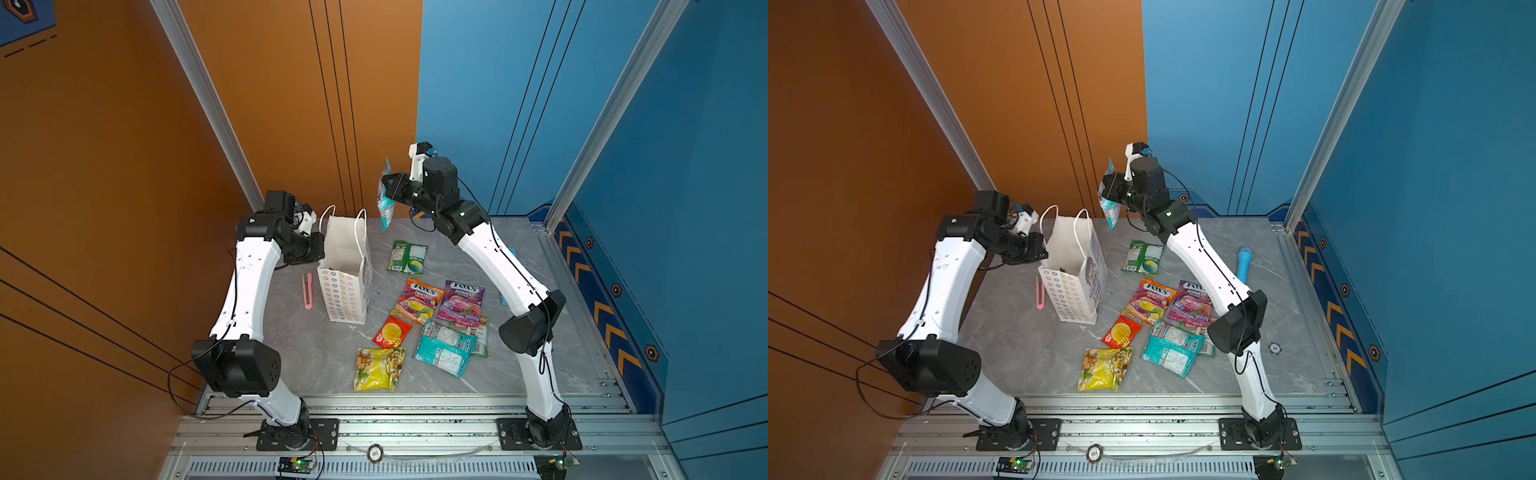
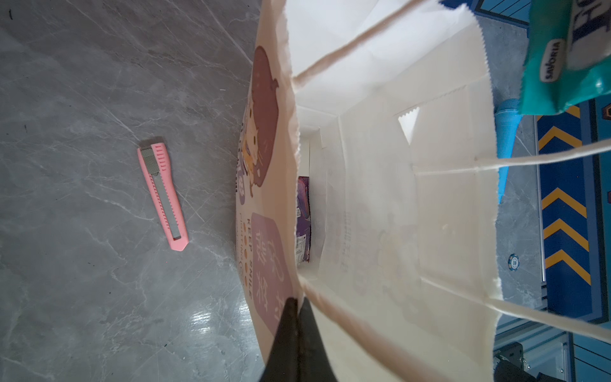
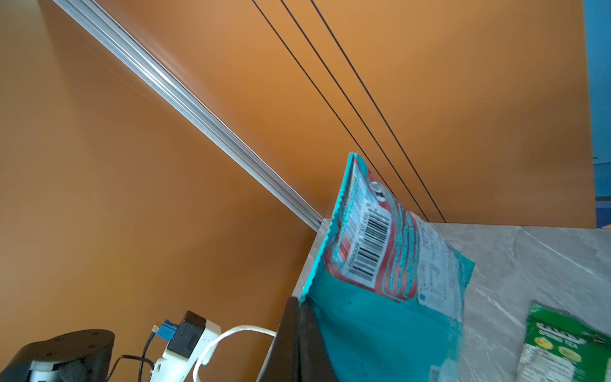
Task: Place the snacks into the paper bag
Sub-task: 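Lift the teal packet high off the pile with the right gripper, then carry the teal packet over the upright bag and lower it in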
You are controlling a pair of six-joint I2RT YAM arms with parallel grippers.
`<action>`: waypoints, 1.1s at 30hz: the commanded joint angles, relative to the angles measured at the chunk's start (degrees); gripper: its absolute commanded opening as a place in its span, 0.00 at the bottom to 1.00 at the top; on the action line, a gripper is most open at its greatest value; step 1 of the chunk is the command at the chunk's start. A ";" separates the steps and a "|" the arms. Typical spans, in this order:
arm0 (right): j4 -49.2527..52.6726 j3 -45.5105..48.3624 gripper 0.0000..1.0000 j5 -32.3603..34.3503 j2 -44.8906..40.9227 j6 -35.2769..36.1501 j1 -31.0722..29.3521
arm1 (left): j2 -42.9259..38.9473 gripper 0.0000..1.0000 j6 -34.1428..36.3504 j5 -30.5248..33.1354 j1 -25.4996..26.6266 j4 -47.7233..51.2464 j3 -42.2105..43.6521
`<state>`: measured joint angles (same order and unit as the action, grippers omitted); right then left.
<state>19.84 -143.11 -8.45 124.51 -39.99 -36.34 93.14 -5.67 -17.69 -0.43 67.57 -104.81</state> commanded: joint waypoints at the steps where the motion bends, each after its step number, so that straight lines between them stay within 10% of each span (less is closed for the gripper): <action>1: -7.10 -4.73 0.00 2.20 2.22 2.14 -0.94 | -0.86 0.00 -0.24 -2.17 0.60 1.21 -0.94; 33: -18.65 -10.74 0.00 -1.92 6.56 1.05 -5.75 | -0.42 0.00 0.15 -2.14 0.95 1.17 -0.73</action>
<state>3.55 -151.76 -7.03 134.10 -40.27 -41.41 93.12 -5.67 -18.31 0.12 67.57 -104.81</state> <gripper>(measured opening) 0.047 0.046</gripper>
